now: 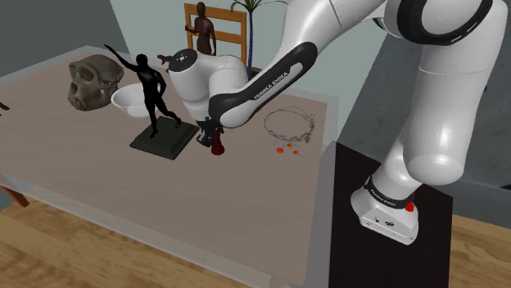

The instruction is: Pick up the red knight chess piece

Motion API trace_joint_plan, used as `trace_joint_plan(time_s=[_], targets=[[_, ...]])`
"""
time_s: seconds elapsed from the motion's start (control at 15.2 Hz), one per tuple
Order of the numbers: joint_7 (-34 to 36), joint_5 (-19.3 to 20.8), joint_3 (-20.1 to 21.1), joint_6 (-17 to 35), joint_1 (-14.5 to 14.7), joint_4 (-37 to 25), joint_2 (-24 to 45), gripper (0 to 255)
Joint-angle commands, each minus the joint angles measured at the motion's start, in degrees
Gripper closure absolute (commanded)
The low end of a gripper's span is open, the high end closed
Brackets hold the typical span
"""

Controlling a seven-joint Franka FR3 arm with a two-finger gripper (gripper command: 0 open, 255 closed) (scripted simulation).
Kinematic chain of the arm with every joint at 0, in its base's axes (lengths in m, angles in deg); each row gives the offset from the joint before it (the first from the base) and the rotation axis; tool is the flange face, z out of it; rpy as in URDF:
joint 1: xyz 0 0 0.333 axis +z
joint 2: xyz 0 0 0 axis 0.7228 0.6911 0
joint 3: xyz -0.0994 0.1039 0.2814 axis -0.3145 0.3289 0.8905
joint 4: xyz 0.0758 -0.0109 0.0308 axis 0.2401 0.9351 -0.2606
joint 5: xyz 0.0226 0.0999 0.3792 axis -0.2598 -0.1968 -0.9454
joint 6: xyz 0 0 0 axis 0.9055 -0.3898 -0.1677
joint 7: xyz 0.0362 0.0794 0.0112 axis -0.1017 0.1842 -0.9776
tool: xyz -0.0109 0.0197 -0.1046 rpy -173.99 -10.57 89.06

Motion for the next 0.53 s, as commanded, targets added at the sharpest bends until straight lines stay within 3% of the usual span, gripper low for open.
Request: trace_joint_plan(time_s=[0.0,0.46], targets=[[-0.73,-0.7,0.24,-0.99,-0.2,-0.16,-1.04,255],[-3.12,-2.91,0.95,-4.87,-0.57,-1.78,-3.95,255]])
